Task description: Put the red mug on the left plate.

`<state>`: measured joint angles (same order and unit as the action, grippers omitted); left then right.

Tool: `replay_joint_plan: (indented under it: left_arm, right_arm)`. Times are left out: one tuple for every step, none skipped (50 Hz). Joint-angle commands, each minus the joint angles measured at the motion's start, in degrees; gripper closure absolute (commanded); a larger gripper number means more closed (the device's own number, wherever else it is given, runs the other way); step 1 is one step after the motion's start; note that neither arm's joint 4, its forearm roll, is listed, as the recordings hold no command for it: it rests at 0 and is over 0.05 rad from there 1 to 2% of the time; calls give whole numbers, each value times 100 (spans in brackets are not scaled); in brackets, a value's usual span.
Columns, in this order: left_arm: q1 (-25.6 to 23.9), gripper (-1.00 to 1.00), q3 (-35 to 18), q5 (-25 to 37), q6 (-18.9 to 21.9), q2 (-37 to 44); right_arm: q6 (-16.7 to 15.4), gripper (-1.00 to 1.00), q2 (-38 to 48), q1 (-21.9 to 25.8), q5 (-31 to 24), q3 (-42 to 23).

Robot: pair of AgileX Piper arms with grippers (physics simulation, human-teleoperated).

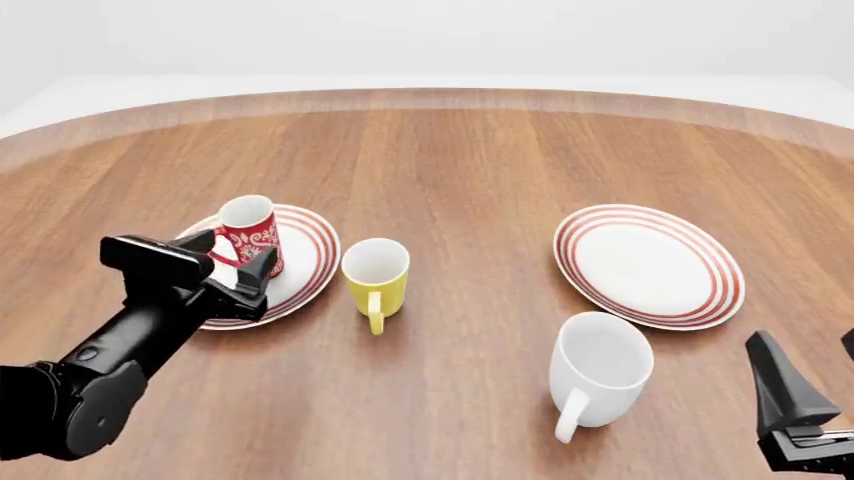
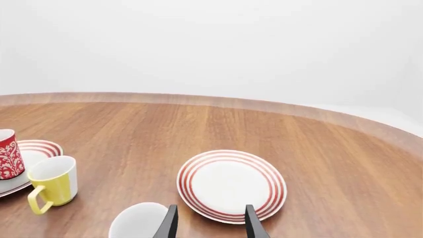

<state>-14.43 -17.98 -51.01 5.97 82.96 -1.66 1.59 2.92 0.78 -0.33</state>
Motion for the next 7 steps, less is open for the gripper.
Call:
replay_joint_plan:
  left_arm:
    - [-343, -100, 229, -130, -213, -417]
    - [-395, -100, 320, -149, -248, -547]
    - [-395, -100, 321, -147, -248, -549]
    - [-440, -100, 362, -167, -296, -622]
    - [-452, -100, 362, -164, -297, -623]
    - [-464, -100, 362, -169, -316, -621]
    - [-479, -100, 378, -172, -320, -647]
  right_arm:
    - [-9, -100, 107, 12, 110, 19]
    - [-7, -100, 153, 13, 152, 21]
    - [-6, -100, 172, 15, 169, 22]
    - [-6, -100, 189, 16, 183, 23]
    - [-5, -100, 202, 17, 194, 24]
    - [-5, -100, 216, 19, 205, 25]
    - [-5, -100, 222, 19, 208, 25]
